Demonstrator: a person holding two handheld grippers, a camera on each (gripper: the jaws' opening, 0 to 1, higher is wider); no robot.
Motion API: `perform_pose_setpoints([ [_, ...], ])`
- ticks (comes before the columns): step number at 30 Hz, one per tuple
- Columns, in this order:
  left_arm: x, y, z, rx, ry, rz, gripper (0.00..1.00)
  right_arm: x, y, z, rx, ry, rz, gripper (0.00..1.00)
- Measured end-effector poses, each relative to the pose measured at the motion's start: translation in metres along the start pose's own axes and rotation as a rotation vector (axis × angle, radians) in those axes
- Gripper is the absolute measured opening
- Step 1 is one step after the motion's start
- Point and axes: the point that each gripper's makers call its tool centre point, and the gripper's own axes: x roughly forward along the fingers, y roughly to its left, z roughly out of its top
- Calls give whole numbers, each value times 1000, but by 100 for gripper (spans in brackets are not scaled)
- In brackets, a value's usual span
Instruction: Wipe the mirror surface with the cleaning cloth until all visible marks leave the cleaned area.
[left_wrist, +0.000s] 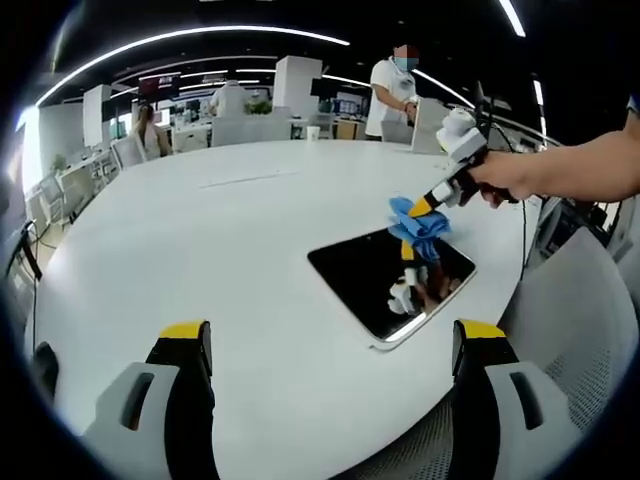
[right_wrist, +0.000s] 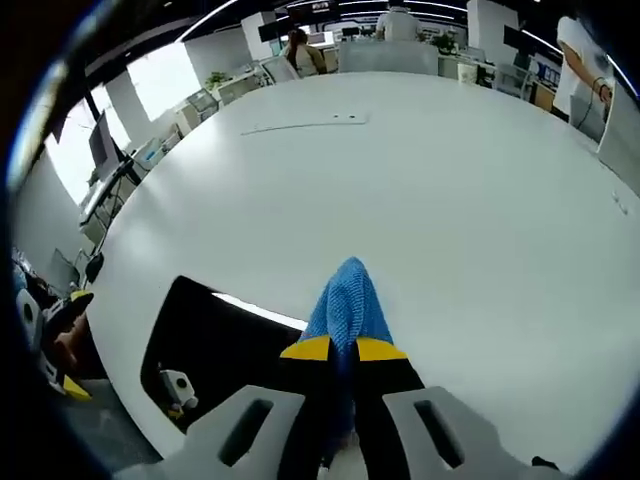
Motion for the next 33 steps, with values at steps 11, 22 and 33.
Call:
perform_pose_setpoints([
  [11,0,6,0,5,-8,17,99,-40,-51,-22,18,55,-57,2],
  [22,0,9,2,3,-21,29,99,-27,-71,-73,-6,163,-112,2],
  [33,0,9,3,11,-23,30,99,-22,-74,-82,19,139,-101,2],
])
